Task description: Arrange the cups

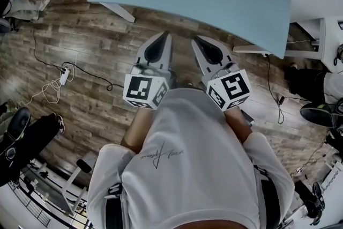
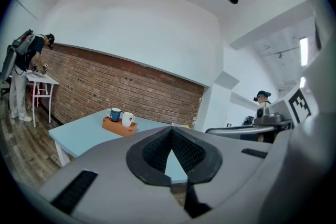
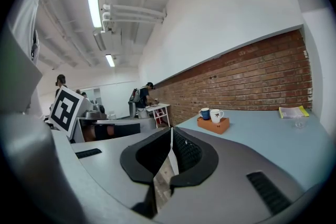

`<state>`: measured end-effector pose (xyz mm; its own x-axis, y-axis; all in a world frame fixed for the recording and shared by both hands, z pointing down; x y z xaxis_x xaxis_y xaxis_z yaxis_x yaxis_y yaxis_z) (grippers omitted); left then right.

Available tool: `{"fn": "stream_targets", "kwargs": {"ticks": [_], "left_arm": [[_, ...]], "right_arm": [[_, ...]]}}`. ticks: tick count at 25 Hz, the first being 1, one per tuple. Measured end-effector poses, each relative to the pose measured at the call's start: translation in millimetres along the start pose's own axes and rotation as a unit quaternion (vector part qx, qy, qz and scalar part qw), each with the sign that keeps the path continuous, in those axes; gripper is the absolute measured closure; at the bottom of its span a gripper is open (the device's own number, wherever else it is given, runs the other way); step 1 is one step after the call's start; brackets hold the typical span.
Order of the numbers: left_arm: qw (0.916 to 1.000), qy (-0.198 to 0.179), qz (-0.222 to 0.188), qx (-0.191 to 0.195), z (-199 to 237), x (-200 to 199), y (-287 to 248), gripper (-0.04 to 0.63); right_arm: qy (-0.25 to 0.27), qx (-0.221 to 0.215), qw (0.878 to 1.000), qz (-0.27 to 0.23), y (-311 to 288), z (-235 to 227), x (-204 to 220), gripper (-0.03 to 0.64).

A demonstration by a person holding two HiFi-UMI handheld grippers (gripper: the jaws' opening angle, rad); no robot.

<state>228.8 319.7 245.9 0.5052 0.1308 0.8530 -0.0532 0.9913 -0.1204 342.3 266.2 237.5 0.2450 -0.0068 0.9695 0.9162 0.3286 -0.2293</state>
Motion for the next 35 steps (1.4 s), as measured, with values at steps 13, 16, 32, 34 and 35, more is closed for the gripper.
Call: {"fn": "stream_targets", "kwargs": {"ticks": [13, 16, 32, 34, 35], "left_arm": [[0.9993, -0.010, -0.005, 0.035, 56.3, -46.4, -15.4, 0.588], [0.9992, -0.010, -0.009, 0.039, 64.3, -52.6, -15.0, 0.588], [0.9993, 0.012, 0.005, 0.036, 96.7, -60.7, -37.3, 0.588], [0.9993, 0.021, 0.003, 0.032, 100.9, -63.8, -44.2, 0.588], [0.9992, 0.025, 0.001, 0.030, 102.7, -66.1, -47.6, 0.588]], "right_arm": [[-0.005, 0.003, 0.999, -0.043, -65.4, 10.5, -28.9, 0.595], [0.001, 0.001, 0.999, -0.039, -74.4, 14.1, -30.0, 0.595], [-0.002, 0.000, 0.999, -0.032, -113.5, 0.3, -30.1, 0.595], [-0.005, -0.001, 1.000, -0.028, -119.2, -5.2, -29.2, 0.595], [-0.007, -0.003, 1.000, -0.027, -122.1, -7.7, -28.8, 0.595]]}}
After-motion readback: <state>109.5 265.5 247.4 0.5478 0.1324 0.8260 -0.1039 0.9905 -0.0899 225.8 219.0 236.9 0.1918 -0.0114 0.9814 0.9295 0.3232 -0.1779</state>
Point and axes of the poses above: the fingertips, and each gripper's own axes: y backward along the fingers, z to its left, x out of its underside, the point moved 5 cm from there along y, backward along the fingers, and after that the axes turned 14 degrees about y, right-handed, at the moved point
